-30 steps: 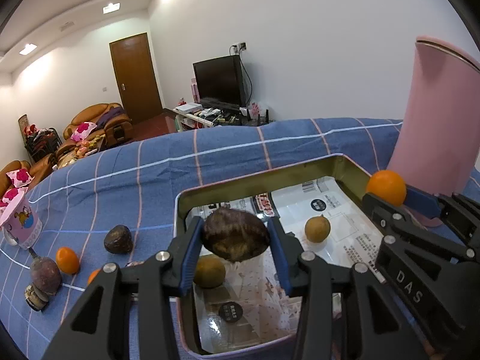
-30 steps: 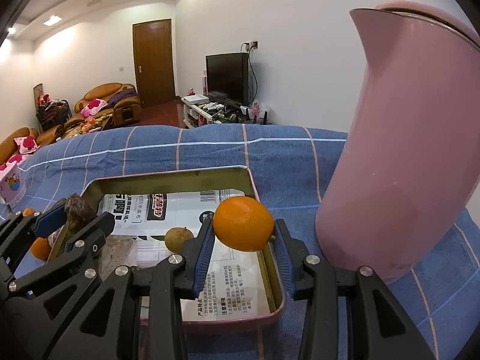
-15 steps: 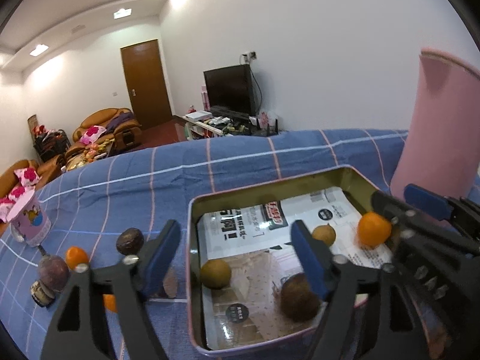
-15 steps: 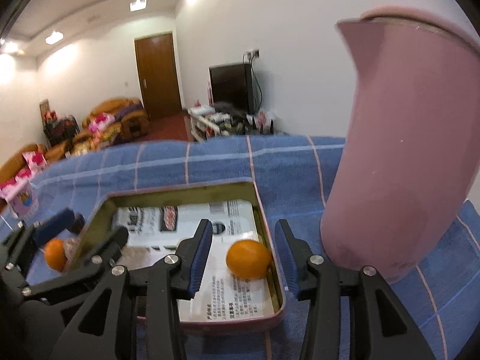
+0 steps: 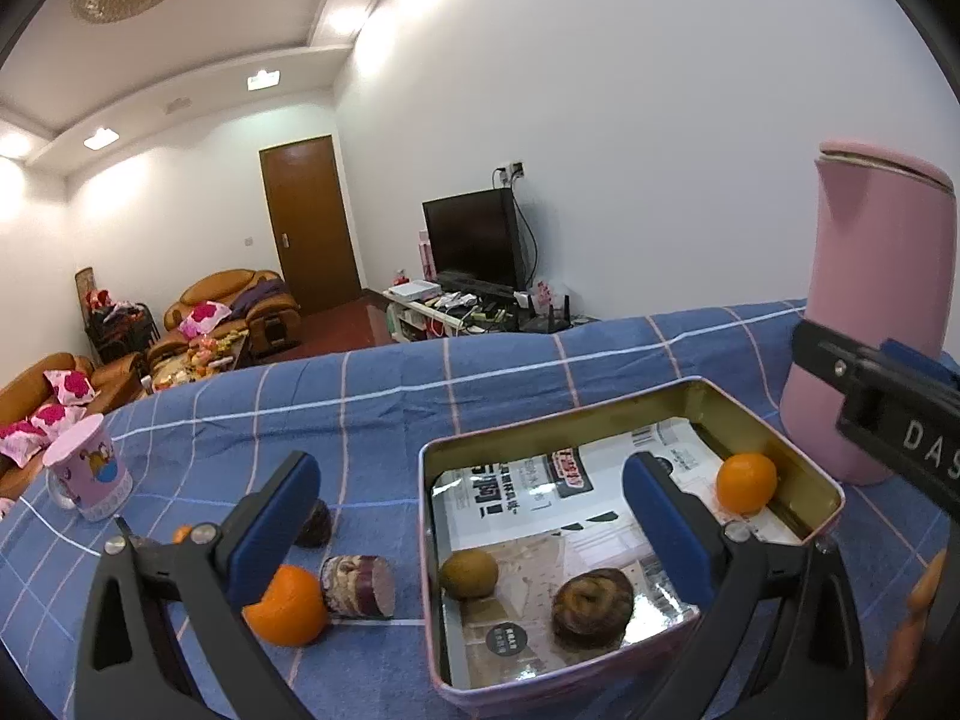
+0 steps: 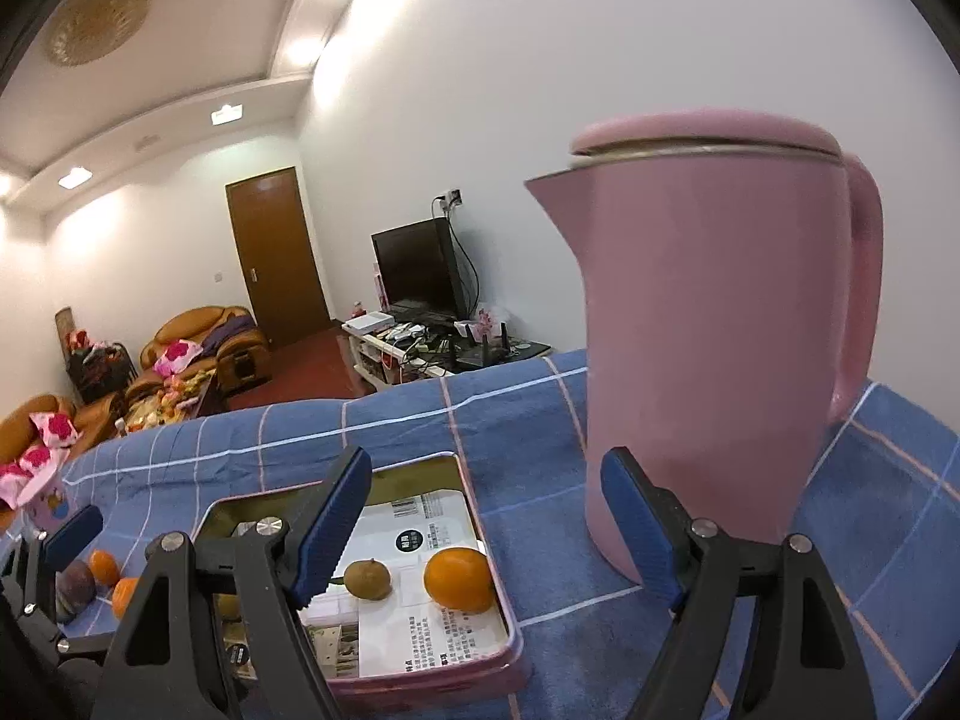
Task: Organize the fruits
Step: 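Withdraw both open tools from the tin toward the remaining fruit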
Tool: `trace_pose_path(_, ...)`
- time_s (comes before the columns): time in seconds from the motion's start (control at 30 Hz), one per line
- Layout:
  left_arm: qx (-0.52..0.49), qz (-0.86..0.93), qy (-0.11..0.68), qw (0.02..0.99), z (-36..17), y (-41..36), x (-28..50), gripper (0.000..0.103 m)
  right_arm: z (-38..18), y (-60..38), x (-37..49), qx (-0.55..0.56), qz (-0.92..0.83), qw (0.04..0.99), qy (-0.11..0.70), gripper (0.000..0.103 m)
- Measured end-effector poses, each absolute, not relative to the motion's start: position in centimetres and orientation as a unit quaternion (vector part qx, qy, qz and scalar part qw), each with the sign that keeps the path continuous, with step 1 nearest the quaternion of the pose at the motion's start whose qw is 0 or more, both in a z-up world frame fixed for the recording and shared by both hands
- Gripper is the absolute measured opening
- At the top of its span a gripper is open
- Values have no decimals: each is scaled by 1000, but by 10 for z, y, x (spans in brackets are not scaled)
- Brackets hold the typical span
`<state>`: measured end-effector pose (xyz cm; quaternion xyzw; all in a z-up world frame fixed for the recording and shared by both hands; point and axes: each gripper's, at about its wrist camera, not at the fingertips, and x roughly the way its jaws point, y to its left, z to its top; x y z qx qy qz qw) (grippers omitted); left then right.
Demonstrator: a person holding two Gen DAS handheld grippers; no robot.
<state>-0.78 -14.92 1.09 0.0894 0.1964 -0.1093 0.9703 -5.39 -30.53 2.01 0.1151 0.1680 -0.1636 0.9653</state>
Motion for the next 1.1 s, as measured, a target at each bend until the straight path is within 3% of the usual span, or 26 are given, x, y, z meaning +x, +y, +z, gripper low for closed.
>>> trace_pose_path(1.1, 84, -56, 223, 970, 3, -35, -1, 103, 7, -225, -50, 81, -116, 969, 201, 80)
